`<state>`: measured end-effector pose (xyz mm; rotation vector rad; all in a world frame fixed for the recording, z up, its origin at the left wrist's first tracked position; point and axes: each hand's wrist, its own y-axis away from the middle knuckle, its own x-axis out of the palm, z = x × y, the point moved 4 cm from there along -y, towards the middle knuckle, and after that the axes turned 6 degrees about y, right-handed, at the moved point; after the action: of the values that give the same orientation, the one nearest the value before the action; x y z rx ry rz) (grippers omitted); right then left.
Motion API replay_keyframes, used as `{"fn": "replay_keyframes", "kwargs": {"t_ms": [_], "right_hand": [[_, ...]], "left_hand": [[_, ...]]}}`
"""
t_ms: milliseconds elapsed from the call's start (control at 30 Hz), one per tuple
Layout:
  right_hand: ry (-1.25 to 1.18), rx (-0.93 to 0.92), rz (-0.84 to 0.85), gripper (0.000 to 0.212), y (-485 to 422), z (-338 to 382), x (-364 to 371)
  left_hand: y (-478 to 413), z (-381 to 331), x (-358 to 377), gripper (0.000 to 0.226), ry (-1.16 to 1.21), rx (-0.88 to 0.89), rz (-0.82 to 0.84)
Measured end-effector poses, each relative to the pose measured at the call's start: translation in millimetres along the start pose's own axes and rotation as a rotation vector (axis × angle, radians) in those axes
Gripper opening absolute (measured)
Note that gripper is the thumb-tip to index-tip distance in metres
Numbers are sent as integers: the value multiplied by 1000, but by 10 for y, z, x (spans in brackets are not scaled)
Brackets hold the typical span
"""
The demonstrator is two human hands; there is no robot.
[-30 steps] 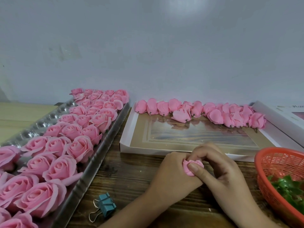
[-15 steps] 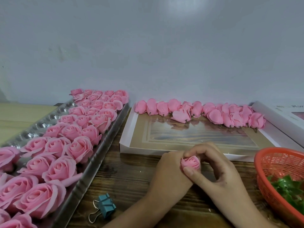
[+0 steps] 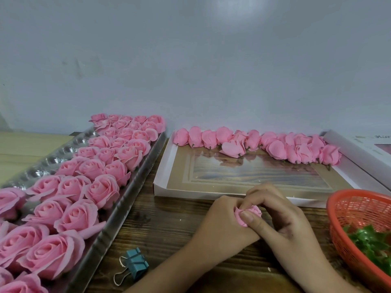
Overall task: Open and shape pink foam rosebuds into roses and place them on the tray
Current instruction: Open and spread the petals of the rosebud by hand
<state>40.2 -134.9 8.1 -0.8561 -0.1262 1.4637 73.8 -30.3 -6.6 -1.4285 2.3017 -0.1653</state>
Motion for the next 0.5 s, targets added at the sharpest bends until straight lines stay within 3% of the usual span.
{"fn": "replay_keyframes", "kwargs": {"t_ms": [167, 500], "right_hand": [[-15, 14, -8, 15, -5, -17, 21], [-7, 19, -34, 11, -1, -34, 18]], "left_hand": [[-28, 45, -7, 22, -121, 28, -114], [-34, 74, -43, 31, -116, 6, -154]]}}
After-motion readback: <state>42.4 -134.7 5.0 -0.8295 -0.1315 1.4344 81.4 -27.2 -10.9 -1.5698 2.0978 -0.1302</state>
